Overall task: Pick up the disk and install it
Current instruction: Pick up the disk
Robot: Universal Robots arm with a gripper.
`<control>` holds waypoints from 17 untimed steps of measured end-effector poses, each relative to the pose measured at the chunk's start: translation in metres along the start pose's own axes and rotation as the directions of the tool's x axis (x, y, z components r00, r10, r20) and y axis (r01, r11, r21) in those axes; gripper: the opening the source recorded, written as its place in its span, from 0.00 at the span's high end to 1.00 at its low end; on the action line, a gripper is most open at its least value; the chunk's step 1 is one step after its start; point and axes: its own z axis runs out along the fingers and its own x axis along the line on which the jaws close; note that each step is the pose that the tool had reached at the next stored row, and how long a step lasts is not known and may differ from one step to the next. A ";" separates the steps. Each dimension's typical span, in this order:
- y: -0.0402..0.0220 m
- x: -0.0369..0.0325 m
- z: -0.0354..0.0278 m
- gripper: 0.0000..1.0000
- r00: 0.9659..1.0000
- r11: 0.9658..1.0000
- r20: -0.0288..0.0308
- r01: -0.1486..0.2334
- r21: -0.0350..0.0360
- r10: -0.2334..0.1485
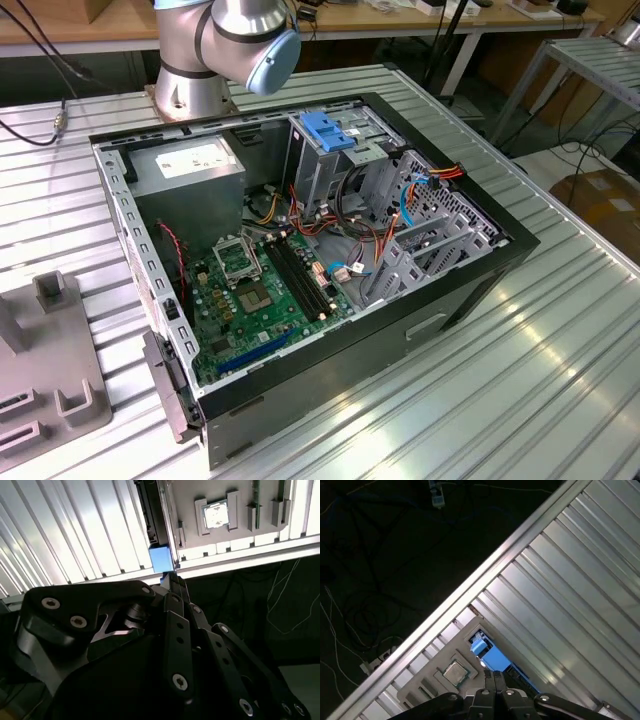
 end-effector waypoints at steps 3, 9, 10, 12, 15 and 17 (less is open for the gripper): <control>0.0000 0.0000 0.0001 0.89 0.999 0.999 -0.002 0.044 -0.001 -0.044; -0.0001 0.0000 0.0003 0.89 0.987 0.987 -0.007 0.163 -0.004 -0.163; -0.0001 0.0000 0.0003 0.89 0.983 0.983 -0.008 0.183 -0.005 -0.183; -0.0001 0.0000 0.0003 0.89 0.975 0.975 -0.009 0.222 -0.006 -0.222; -0.0001 0.0000 0.0005 0.89 0.958 0.958 -0.012 0.285 -0.009 -0.286; -0.0001 0.0000 0.0006 0.89 0.946 0.946 -0.013 0.323 -0.010 -0.323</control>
